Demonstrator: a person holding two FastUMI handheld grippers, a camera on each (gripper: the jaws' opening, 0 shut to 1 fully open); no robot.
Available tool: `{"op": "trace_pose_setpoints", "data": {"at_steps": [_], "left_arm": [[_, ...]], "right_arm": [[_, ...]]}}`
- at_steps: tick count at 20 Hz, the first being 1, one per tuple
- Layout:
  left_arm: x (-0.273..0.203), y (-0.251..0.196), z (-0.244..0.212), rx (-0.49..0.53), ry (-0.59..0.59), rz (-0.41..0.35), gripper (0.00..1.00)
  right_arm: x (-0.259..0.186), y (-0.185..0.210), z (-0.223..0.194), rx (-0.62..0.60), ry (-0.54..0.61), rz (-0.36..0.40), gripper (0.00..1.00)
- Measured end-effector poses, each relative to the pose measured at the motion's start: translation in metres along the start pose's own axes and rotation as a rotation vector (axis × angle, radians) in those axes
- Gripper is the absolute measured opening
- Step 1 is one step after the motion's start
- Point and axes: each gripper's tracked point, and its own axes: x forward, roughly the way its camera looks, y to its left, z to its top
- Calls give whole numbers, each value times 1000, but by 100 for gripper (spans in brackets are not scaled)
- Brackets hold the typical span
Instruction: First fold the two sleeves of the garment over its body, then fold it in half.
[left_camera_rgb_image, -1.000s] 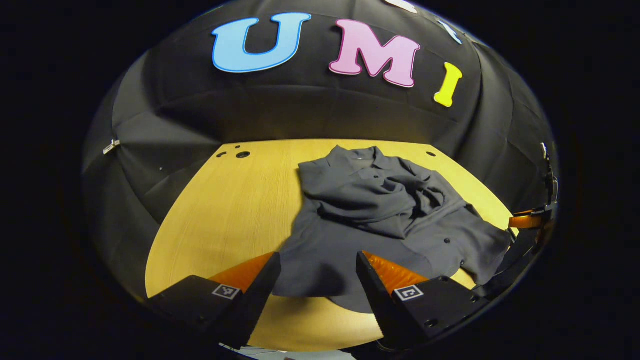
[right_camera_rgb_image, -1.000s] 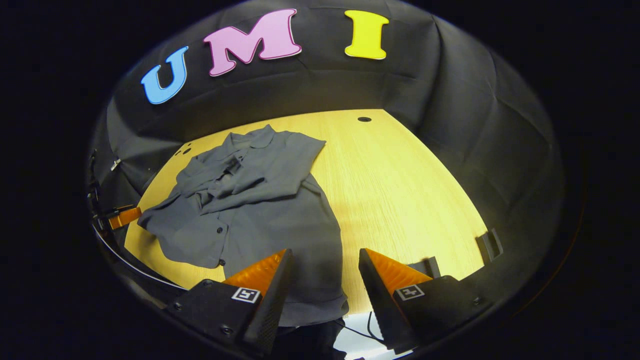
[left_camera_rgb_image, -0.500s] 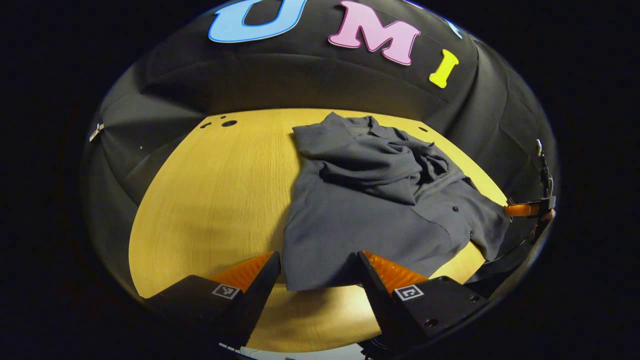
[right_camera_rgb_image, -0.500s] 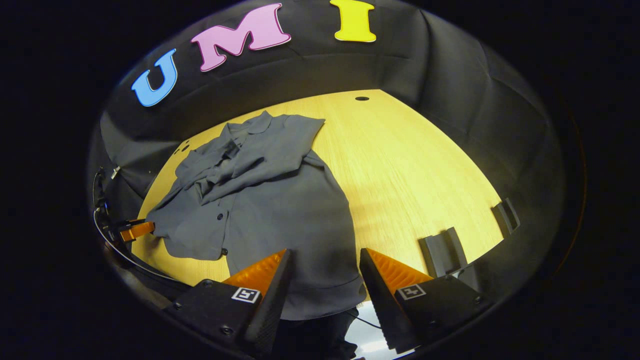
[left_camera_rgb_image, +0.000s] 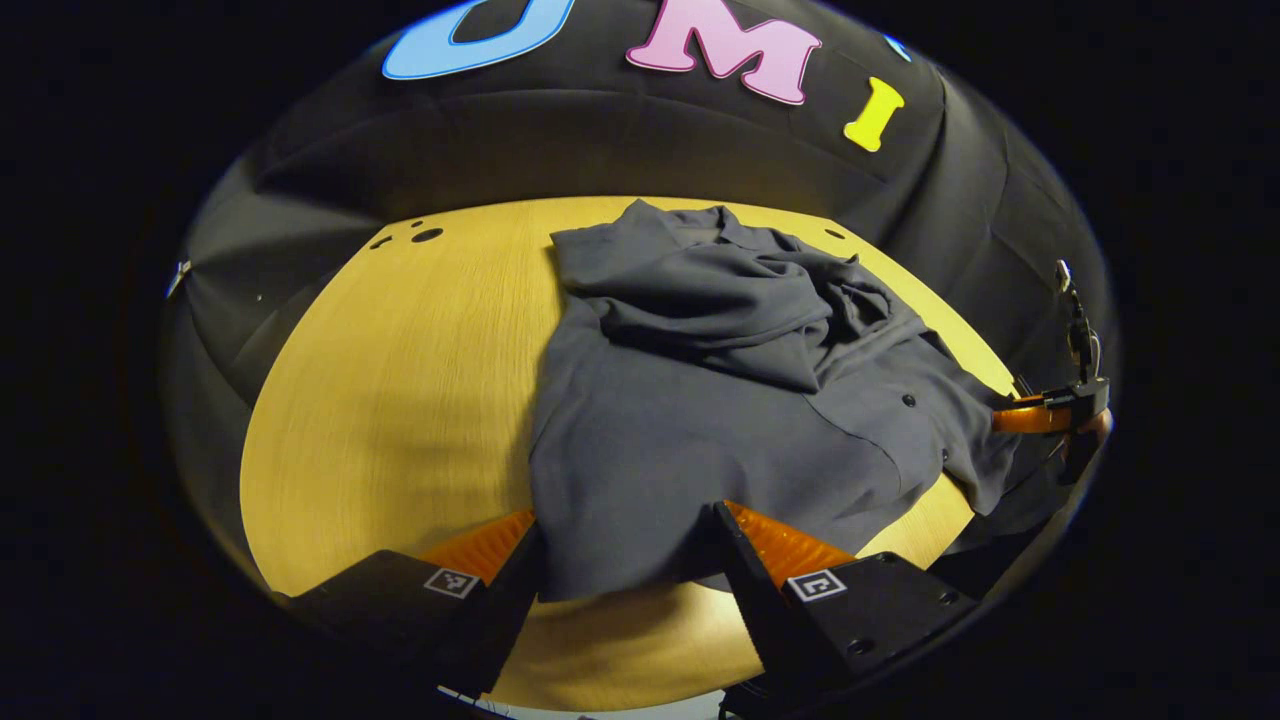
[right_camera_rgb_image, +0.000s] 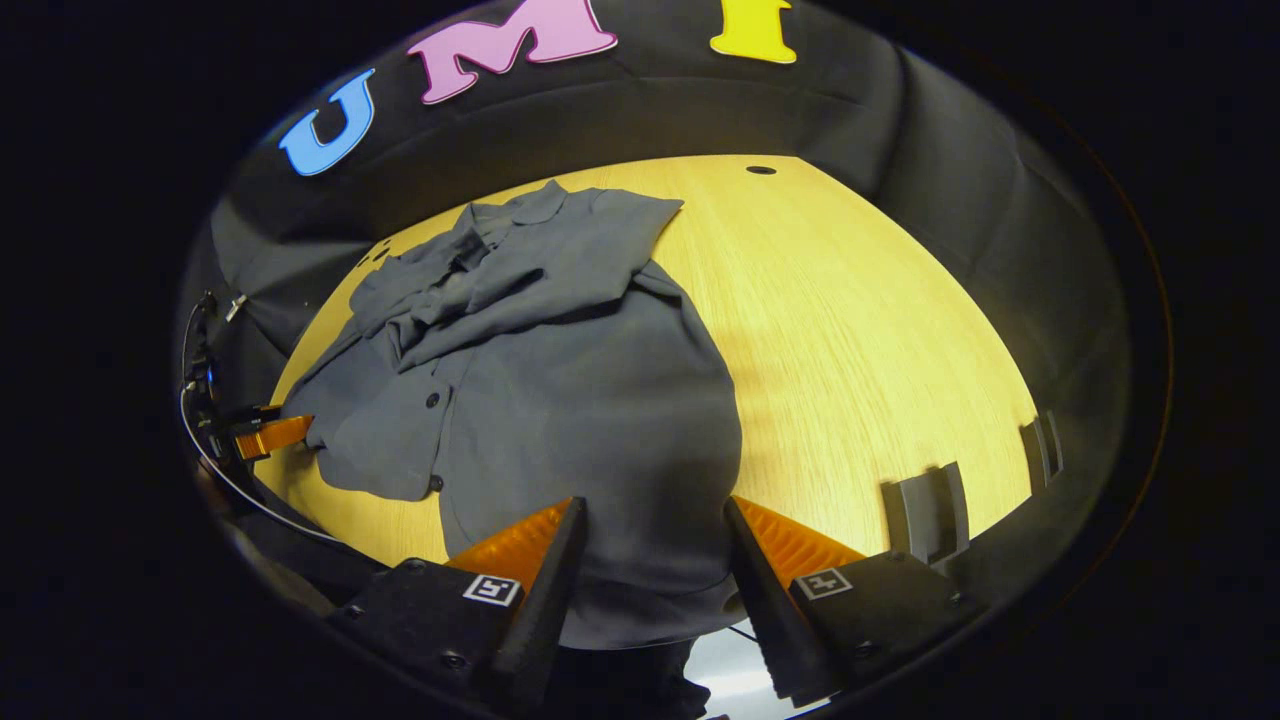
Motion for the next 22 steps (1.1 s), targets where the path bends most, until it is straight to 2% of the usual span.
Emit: {"op": "trace_pose_setpoints", "data": {"at_steps": [1, 2, 4, 6, 9, 10, 12, 13, 15, 16, 17, 18, 19, 22], "left_arm": [[-3, -1, -2, -7, 5, 2, 91], [-5, -3, -5, -15, 9, 3, 96], [-6, -7, -8, -34, 15, 4, 95], [-6, -8, -13, -43, 21, 25, 93], [0, -9, -21, -61, 52, 59, 72], [2, -9, -19, -60, 44, 70, 61], [5, -14, -18, -65, 43, 60, 53], [6, -15, -17, -66, 43, 61, 45], [15, -13, -15, -71, 44, 70, 29], [15, -14, -14, -83, 43, 76, 31], [15, -14, -13, -92, 41, 81, 26], [15, -16, -13, -93, 38, 78, 29], [15, -17, -13, -93, 38, 77, 20], [11, -18, -6, -101, 34, 91, 12]], "right_arm": [[2, 1, -1, -1, 3, 6, 84], [4, 1, -3, -2, 10, 11, 83], [9, 2, -7, -13, 23, 16, 84], [13, 3, -7, -50, 25, 4, 78], [18, 1, -5, -107, 35, -21, 72], [20, -1, -3, -126, 27, -41, 71], [23, -4, -1, -134, 17, -61, 72], [25, -5, 1, -120, 13, -69, 64], [25, -4, 0, -97, 16, -56, 38], [24, -3, 0, -96, 25, -42, 24], [23, -2, 2, -99, 34, -19, 24], [24, -2, 1, -96, 35, -6, 8], [25, -2, 2, -86, 41, 0, 8], [18, 0, 8, -53, 29, 5, 6]]}}
